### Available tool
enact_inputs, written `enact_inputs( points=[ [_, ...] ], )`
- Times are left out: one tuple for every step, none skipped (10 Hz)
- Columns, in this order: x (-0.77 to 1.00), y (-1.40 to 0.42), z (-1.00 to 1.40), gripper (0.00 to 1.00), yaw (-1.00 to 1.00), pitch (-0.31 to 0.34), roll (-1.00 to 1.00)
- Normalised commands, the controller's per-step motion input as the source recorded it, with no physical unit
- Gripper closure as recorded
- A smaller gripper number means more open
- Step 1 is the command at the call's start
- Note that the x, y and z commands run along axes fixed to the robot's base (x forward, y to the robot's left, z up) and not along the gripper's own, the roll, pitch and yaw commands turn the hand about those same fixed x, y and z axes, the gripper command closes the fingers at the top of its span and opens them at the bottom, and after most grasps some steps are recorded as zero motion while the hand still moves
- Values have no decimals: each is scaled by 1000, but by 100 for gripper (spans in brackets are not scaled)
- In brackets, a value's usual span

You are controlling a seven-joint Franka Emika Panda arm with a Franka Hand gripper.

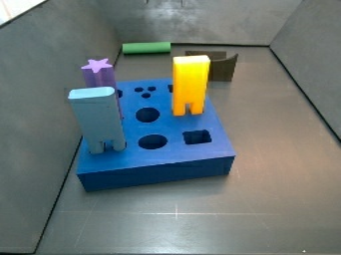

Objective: Pick up the oval object. Move up. Place the oval object on the fixture. Regrasp the oval object. Move to above the board. Insert the oval object.
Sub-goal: Pick up the oval object.

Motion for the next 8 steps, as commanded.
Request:
enact_inputs(
  points=[
    [-37,620,-731,0,-391,-80,0],
    [-3,454,-700,0,-563,-99,0],
    [-166,106,-666,0,-886,-177,0],
    [-157,97,-663,0,-900,-183,0],
    [-117,54,-683,0,-917,-180,0],
    [-9,0,-671,0,-957,-181,0],
    [0,0,-577,0,-963,-190,0],
    [9,0,-491,0,-946,-226,-3]
  ],
)
